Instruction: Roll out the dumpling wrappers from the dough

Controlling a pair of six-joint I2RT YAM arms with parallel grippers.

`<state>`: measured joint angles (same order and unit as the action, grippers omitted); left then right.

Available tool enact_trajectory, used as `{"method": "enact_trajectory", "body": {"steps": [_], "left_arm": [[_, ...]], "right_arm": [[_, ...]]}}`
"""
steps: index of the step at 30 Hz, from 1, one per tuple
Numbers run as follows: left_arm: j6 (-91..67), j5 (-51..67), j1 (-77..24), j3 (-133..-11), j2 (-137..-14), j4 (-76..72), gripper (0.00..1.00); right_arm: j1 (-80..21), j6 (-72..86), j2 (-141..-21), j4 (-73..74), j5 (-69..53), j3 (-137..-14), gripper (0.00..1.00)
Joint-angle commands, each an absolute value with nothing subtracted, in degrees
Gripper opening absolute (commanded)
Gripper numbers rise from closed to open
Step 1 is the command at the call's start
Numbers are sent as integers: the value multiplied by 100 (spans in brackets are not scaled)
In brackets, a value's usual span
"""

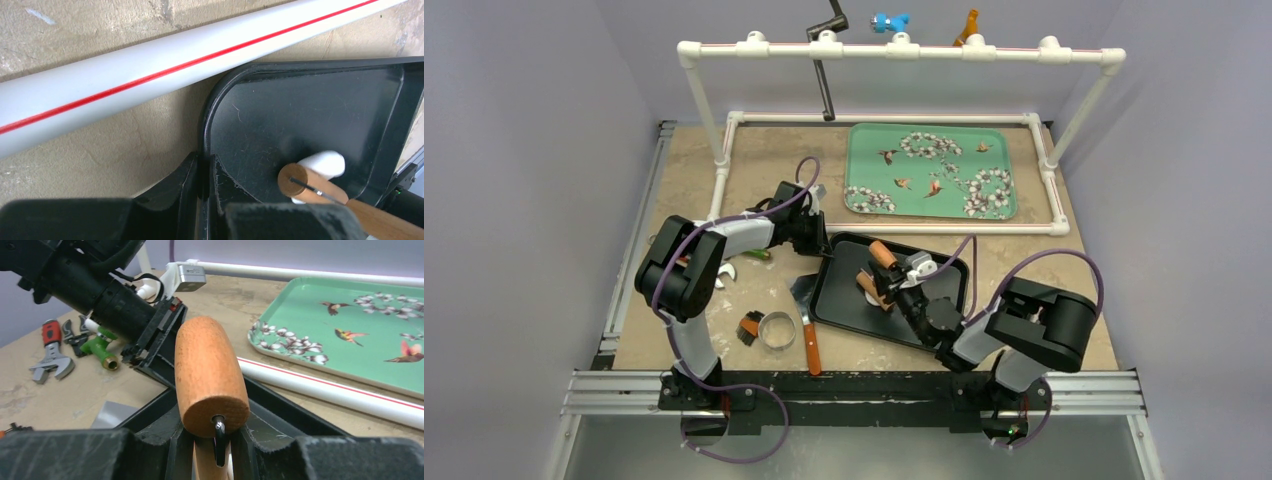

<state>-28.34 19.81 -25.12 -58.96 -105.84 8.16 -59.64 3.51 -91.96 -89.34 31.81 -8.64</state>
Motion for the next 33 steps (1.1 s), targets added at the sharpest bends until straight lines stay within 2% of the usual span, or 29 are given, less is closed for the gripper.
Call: {"method": "enact_trajectory", "body": {"steps": [1, 7, 11, 14, 20, 24, 27, 33], "left_arm": [[-2724, 1351, -2373, -5766, -10933, 1354, 0], [-2725, 1349, -2347, -5759, -10909, 1361, 0], [-2723, 1353, -2343, -5760, -10909, 1362, 0], [-2733, 1364, -2338, -5776, -10940, 1362, 0], [-2725, 1353, -2338, -5771, -10938, 1356, 0], [-2739, 1398, -2338, -5775, -10969, 1351, 0], [-2734, 1410, -2340, -5775, -10969, 1346, 0], [-2728, 1422, -2346, -5792, -10995, 1368, 0]], "right_arm": [[-6327, 941, -9949, -8859, 3524, -270, 0], [-6613, 1098, -10579, -9470, 3581, -152, 0], [-6636, 1022, -10456, -9192, 3537, -264, 0], [-6636, 669, -9905, -8979, 3361, -362, 0], [-6550, 95, -7891, -7007, 2568, -1397, 0], [-5846, -98, -7301, -6901, 1997, -1602, 0], [-5366, -172, -7541, -7442, 1749, -1572, 0], [-5046, -230, -8970, -8750, 1327, -1701, 0]]}}
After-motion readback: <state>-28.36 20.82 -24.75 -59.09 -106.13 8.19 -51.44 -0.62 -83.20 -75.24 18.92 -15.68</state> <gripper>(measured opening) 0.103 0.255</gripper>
